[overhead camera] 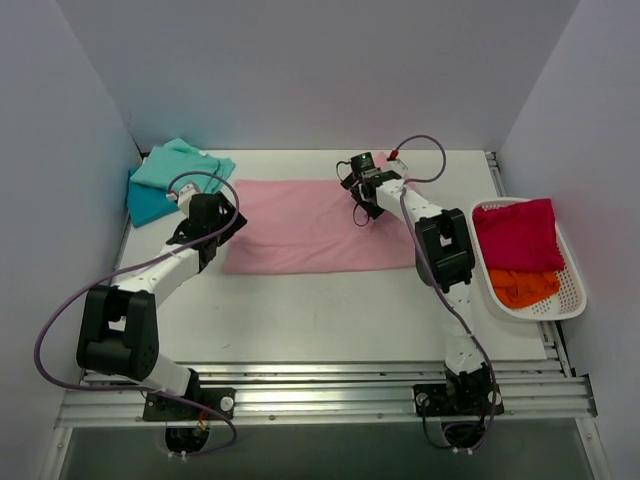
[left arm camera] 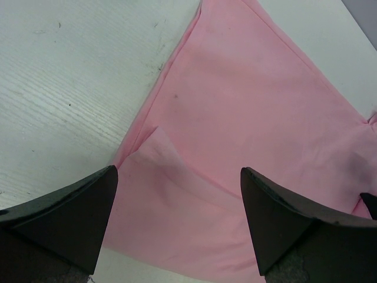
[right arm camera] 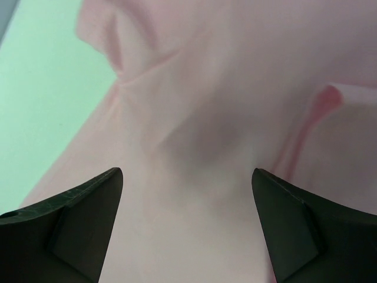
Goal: Fold and stack the t-shirts
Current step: Fold the flattened tshirt in 1/3 of the way
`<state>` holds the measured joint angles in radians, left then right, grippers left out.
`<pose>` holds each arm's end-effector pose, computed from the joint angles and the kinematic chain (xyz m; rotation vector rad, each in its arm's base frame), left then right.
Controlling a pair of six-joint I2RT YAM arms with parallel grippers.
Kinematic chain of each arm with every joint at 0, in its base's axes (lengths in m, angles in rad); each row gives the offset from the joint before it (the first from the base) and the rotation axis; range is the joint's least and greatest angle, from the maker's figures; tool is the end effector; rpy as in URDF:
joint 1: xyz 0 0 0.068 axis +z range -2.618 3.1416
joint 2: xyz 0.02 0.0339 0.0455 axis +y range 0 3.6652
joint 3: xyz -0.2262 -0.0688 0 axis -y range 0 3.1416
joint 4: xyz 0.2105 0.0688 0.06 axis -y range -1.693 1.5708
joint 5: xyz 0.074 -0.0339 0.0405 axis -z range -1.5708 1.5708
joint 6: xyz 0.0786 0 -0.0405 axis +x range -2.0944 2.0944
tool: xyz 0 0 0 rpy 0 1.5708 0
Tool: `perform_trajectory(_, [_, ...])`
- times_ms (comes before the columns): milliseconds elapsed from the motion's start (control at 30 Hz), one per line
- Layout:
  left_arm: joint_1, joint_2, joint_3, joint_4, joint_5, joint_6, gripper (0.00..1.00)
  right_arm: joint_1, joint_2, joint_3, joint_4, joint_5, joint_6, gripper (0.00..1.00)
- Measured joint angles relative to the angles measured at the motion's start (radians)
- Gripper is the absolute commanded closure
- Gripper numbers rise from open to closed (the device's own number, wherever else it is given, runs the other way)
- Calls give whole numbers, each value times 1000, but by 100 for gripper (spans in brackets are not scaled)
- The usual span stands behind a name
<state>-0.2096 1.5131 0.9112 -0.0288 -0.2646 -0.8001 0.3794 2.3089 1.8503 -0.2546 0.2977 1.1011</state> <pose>0.3324 -0.0497 0.1812 -0.7772 2.0477 -0.2824 0.4733 0.1639 0.1439 0.9517 2.0790 0.4508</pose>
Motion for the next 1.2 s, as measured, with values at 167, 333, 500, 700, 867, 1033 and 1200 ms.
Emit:
perform_trajectory(167, [0, 0, 0, 4, 0, 4, 6, -8, 45, 89, 127, -60, -132, 35])
perform_trajectory(333, [0, 0, 0, 11, 0, 18, 6, -11, 14, 117, 236, -54, -330, 1])
perform_trajectory(500, [0, 11, 37, 14, 0, 32, 6, -24, -30, 209, 150, 18, -516, 0])
perform_trajectory(700, [0, 105, 166, 52, 15, 52, 6, -153, -112, 67, 233, -81, -624, 0])
perform_trajectory(867, [2, 242, 290, 53, 41, 81, 6, -263, -42, 58, 260, -110, -696, 0])
perform_trajectory(1033, [3, 312, 322, 56, 63, 103, 6, -285, 102, 197, 279, -160, -741, 0])
perform_trajectory(1200, [5, 326, 322, 62, 71, 111, 6, -290, 186, 261, 322, -220, -750, 0])
